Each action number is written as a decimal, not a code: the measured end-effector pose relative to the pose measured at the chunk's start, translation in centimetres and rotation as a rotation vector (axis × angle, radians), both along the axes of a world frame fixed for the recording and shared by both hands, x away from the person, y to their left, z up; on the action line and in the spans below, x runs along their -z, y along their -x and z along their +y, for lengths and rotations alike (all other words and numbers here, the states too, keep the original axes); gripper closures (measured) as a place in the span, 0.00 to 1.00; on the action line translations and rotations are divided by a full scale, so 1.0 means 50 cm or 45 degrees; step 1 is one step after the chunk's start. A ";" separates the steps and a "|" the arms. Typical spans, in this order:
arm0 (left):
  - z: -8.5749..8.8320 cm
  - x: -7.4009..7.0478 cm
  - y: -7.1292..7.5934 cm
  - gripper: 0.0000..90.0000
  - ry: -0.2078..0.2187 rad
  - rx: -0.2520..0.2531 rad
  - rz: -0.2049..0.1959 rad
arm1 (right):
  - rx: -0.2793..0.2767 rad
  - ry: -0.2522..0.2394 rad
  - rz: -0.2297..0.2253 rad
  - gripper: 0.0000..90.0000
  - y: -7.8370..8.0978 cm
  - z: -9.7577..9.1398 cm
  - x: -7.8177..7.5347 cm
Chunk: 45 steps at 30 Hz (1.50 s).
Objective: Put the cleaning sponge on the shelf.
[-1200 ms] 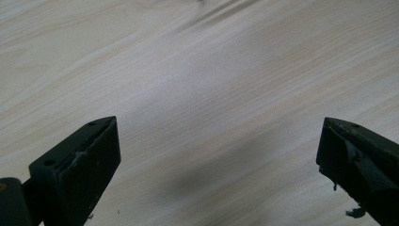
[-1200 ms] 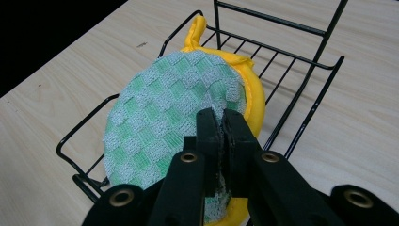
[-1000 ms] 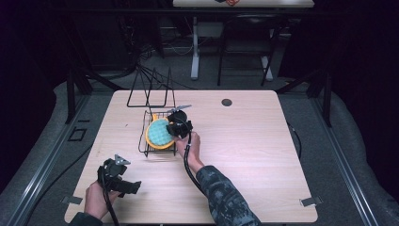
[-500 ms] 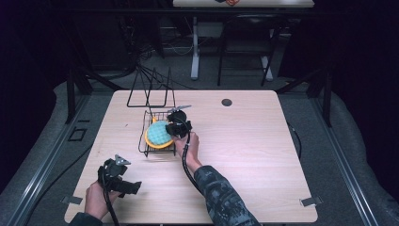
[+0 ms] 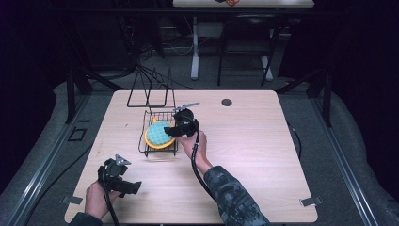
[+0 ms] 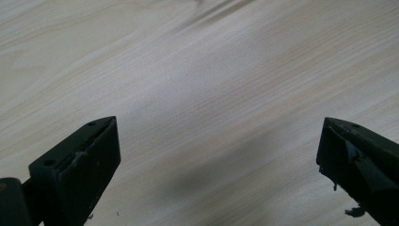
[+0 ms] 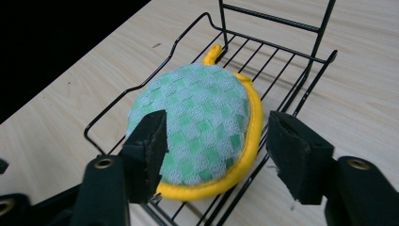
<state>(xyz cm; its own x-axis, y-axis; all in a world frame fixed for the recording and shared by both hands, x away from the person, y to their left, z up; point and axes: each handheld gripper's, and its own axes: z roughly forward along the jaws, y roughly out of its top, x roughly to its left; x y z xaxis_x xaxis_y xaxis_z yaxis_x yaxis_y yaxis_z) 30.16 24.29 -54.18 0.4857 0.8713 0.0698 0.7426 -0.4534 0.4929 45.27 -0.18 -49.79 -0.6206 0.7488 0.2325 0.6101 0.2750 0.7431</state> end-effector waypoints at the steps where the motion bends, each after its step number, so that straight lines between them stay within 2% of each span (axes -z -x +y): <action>1: 0.000 0.000 0.001 0.00 -0.001 0.000 -0.002 | -0.015 0.002 -0.010 0.36 0.008 -0.008 -0.006; 4: 0.000 0.000 0.001 0.00 0.001 -0.001 -0.004 | -0.030 0.013 -0.017 0.31 0.017 -0.019 -0.014; 7: -0.001 0.000 0.001 0.00 0.000 -0.001 -0.004 | -0.045 0.026 -0.039 0.23 0.032 -0.047 -0.035; 15: -0.001 0.000 0.001 0.00 0.000 -0.001 -0.007 | -0.066 0.037 -0.075 0.17 0.061 -0.101 -0.074; 26: -0.001 -0.001 0.002 0.00 0.001 0.006 -0.014 | -0.100 0.100 -0.130 0.08 0.127 -0.183 -0.113; 28: -0.001 -0.001 0.003 0.00 -0.009 0.013 -0.021 | -0.101 0.125 -0.141 0.07 0.140 -0.201 -0.116; 29: -0.002 -0.001 0.003 0.00 -0.028 0.014 -0.024 | -0.095 0.142 -0.146 0.07 0.155 -0.223 -0.118; 30: -0.002 -0.001 0.002 0.00 -0.037 0.016 -0.024 | -0.095 0.142 -0.146 0.07 0.155 -0.223 -0.118; 31: -0.002 0.000 0.002 0.00 -0.033 0.014 -0.024 | -0.083 0.162 -0.154 0.07 0.168 -0.247 -0.118; 32: -0.002 0.000 0.002 0.00 -0.033 0.014 -0.024 | -0.083 0.162 -0.154 0.07 0.168 -0.247 -0.118; 37: -0.002 0.000 0.003 0.00 -0.029 0.018 -0.022 | -0.038 0.193 -0.153 0.06 0.204 -0.314 -0.106; 41: -0.004 0.001 0.003 0.00 -0.027 0.020 -0.022 | 0.038 0.201 -0.115 0.05 0.236 -0.383 -0.080; 42: -0.004 0.001 0.003 0.00 -0.027 0.020 -0.022 | 0.038 0.201 -0.115 0.05 0.236 -0.383 -0.080; 43: -0.004 0.001 0.003 0.00 -0.027 0.021 -0.022 | 0.071 0.193 -0.092 0.05 0.246 -0.408 -0.069; 45: -0.004 0.001 0.003 0.00 -0.023 0.021 -0.019 | 0.095 0.196 -0.069 0.05 0.256 -0.429 -0.055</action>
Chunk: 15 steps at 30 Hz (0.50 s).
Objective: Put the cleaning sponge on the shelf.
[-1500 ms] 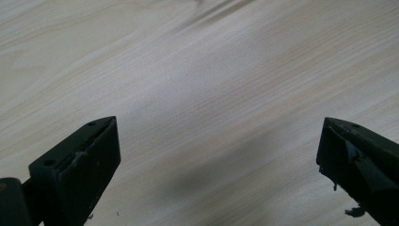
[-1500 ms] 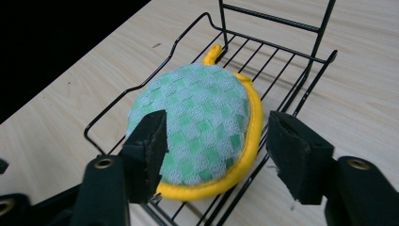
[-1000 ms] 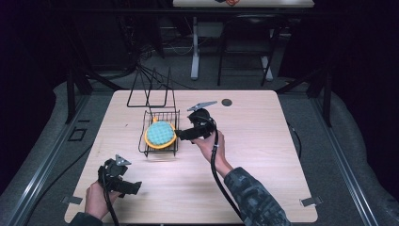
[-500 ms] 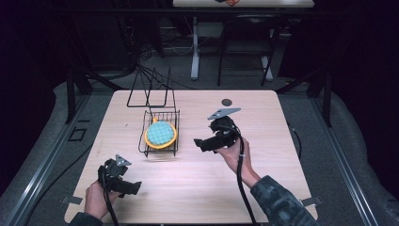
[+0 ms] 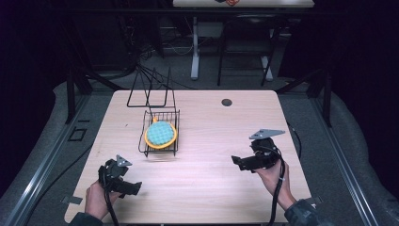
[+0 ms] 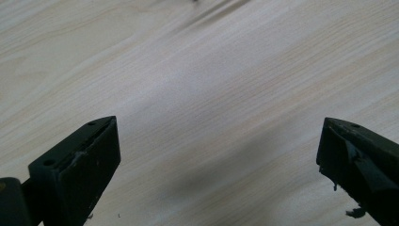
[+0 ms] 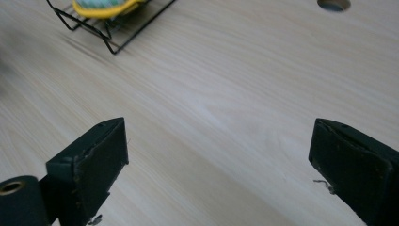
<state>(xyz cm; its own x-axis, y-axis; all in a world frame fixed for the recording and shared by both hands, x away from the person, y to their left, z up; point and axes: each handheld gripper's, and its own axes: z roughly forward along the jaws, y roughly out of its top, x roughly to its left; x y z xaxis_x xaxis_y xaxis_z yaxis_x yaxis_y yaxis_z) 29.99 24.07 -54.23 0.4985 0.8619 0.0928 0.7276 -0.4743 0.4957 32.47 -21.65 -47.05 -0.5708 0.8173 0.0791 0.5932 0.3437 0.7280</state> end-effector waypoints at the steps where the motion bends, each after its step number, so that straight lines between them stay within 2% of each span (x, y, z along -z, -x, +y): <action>1: 0.000 0.000 0.000 0.00 0.000 0.000 0.000 | 0.000 0.000 0.000 0.05 0.000 0.000 0.000; 2: 0.000 0.001 0.000 0.00 0.001 0.000 0.003 | 0.025 0.000 0.015 0.05 0.011 -0.018 0.017; 3: 0.000 0.001 0.000 0.00 0.001 0.000 0.003 | 0.025 0.000 0.015 0.05 0.011 -0.018 0.017; 5: -0.001 0.002 -0.001 0.00 0.001 0.004 0.003 | 0.060 0.013 0.037 0.05 0.025 -0.042 0.042; 6: -0.001 0.003 -0.001 0.00 0.004 0.001 0.003 | 0.060 0.013 0.037 0.05 0.025 -0.042 0.042; 12: 0.001 0.006 -0.004 0.00 0.011 0.002 0.018 | 0.100 0.019 0.065 0.05 0.036 -0.075 0.091; 15: 0.001 0.007 -0.007 0.00 0.016 -0.004 0.021 | 0.099 0.026 0.070 0.05 0.034 -0.083 0.101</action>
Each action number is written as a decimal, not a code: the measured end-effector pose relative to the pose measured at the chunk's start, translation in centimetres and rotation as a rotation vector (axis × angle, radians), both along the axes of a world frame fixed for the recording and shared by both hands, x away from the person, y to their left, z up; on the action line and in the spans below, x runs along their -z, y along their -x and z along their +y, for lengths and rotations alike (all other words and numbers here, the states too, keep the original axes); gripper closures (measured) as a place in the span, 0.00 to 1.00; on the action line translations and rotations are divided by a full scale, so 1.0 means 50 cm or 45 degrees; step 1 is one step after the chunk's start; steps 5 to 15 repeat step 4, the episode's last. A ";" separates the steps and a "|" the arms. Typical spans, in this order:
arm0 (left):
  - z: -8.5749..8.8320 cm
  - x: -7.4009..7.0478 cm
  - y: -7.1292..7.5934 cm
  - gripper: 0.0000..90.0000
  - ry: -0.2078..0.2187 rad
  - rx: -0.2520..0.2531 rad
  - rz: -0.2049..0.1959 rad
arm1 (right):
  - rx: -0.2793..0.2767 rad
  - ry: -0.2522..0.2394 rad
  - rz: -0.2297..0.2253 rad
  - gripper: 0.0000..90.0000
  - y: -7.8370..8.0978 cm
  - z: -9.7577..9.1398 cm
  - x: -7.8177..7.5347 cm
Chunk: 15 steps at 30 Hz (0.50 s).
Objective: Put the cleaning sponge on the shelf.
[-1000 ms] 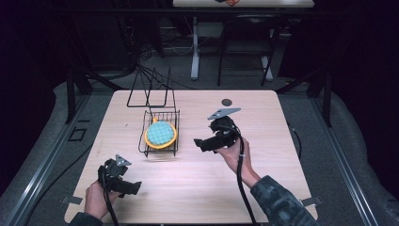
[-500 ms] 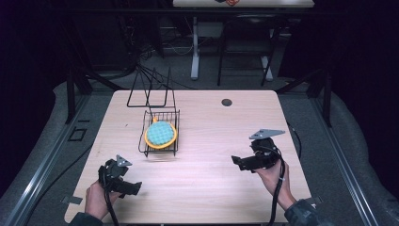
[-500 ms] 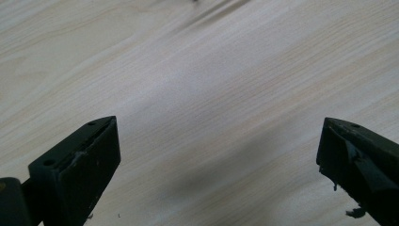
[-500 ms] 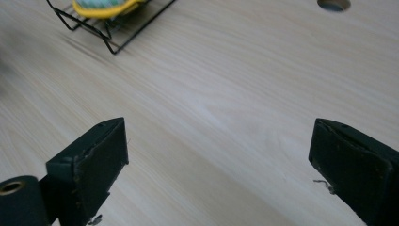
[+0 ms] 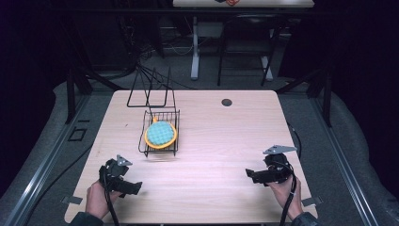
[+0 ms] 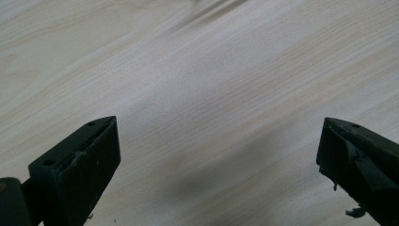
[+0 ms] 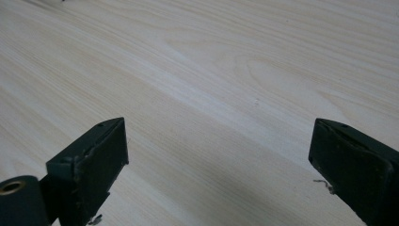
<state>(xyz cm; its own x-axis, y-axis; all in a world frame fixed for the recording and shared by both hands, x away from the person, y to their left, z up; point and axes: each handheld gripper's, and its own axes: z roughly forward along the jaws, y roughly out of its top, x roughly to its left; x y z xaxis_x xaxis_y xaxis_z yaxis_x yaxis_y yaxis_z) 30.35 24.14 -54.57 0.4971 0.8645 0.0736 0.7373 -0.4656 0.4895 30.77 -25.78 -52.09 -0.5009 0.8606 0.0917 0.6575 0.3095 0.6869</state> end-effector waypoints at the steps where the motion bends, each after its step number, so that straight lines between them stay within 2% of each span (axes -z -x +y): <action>1: 0.000 0.001 -0.001 0.00 0.003 -0.001 0.000 | 0.005 0.001 0.012 0.05 0.000 -0.002 0.001; 4: -0.001 0.001 -0.002 0.00 0.001 -0.001 -0.002 | 0.003 0.001 0.028 0.06 -0.002 -0.007 0.008; 15: -0.001 0.001 -0.002 0.00 0.001 -0.001 -0.002 | 0.003 0.001 0.028 0.06 -0.002 -0.007 0.008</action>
